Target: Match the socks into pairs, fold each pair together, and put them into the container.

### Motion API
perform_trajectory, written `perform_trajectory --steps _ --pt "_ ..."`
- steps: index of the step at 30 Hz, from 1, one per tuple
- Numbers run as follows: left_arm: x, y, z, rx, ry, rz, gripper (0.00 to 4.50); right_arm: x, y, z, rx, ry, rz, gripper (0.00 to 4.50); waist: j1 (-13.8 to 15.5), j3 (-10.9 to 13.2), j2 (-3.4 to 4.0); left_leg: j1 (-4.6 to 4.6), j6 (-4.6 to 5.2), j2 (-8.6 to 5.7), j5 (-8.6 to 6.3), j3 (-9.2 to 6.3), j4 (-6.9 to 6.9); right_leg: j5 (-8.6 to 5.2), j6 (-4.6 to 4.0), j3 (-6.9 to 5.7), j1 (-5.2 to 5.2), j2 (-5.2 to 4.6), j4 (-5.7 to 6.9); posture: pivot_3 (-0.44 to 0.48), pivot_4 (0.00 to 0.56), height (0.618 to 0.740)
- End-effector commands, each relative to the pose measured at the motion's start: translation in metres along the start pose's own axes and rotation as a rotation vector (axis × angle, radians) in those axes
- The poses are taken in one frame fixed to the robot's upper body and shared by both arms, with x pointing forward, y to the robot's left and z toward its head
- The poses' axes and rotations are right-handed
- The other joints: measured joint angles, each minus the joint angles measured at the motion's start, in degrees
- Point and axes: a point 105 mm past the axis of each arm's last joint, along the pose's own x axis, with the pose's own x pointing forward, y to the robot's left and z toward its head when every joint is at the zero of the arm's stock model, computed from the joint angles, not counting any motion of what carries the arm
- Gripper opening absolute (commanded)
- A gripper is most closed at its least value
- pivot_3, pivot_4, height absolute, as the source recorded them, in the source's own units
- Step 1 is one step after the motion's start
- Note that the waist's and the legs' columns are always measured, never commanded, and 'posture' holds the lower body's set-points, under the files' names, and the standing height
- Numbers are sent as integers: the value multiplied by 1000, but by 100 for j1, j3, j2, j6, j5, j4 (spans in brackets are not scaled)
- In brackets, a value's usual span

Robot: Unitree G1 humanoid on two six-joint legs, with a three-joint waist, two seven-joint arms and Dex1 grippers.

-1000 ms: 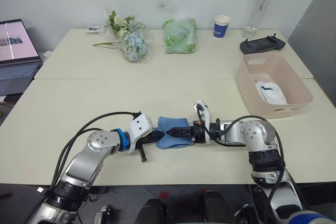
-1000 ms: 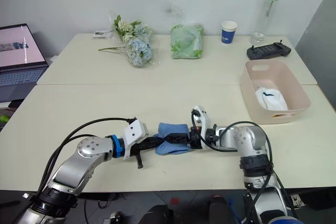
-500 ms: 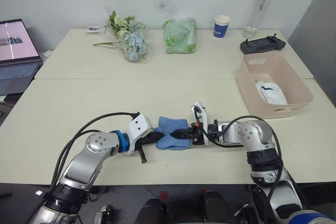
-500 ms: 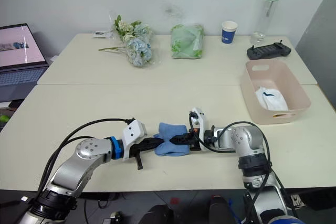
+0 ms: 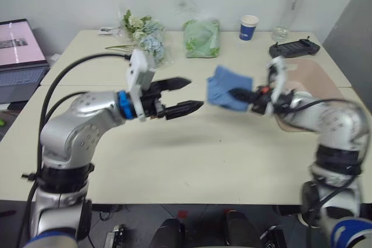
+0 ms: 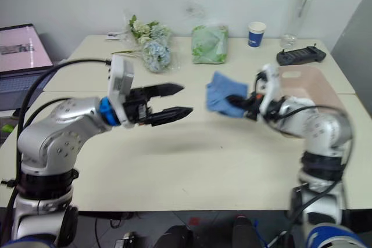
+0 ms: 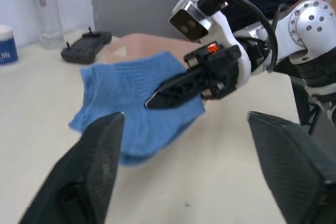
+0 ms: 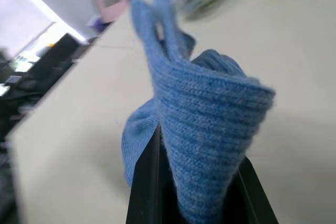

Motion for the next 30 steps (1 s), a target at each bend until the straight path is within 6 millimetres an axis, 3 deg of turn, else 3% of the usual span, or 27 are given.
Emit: perform_trajectory --steps 1,5,8,10,12,16,21,26,27,30 --pt "23 -5 17 51 -63 -54 4491 -31 -32 62 -226 -134 -183 0 0 -1 -3 -3 0 -1 0 10 -3 0 0 -1 -1 0 -6 0 150 740" --pt "43 3 23 49 -138 -33 4491 -49 -69 69 -559 -13 -343 0 -48 2 -13 0 0 12 0 35 -13 -5 8 -3 1 2 -12 0 150 740" --pt "64 14 38 79 -225 47 4491 -65 -111 71 -1039 210 -529 0 -96 10 -17 2 0 12 0 58 -7 -3 8 16 -6 0 1 0 150 740" --pt "71 16 41 88 -245 65 4491 -68 -129 65 -1236 337 -554 0 -104 11 -19 5 1 9 1 67 0 3 16 23 -5 -2 1 0 150 740" --pt "76 13 40 100 -245 49 4491 -66 -139 58 -1326 413 -527 0 -161 11 -18 14 0 13 1 83 -8 3 17 36 -7 -1 1 0 150 740" --pt "80 4 33 96 -245 30 4491 -57 -152 41 -1405 521 -473 0 -202 12 -20 14 -1 20 2 111 -13 3 16 63 -23 2 -1 0 150 740" --pt "76 -5 22 70 -231 33 4491 -36 -151 5 -1374 637 -305 0 -175 14 -23 17 -1 17 2 126 -9 11 26 99 -28 6 0 0 150 740" --pt "70 -4 13 68 -202 46 4491 -43 -147 -12 -1309 756 -154 0 -123 14 -22 13 0 17 1 125 -7 12 29 105 -31 4 -4 0 150 740" --pt "69 -3 12 65 -201 51 4500 -44 -146 -12 -1296 761 -137 700 -107 14 -22 13 1 17 1 124 -7 12 29 105 -31 4 -5 0 150 740" --pt "68 0 10 67 -196 64 4500 -46 -143 -11 -1278 786 -106 1634 -77 14 -23 13 1 15 0 123 -6 12 30 105 -30 4 -6 0 150 740"
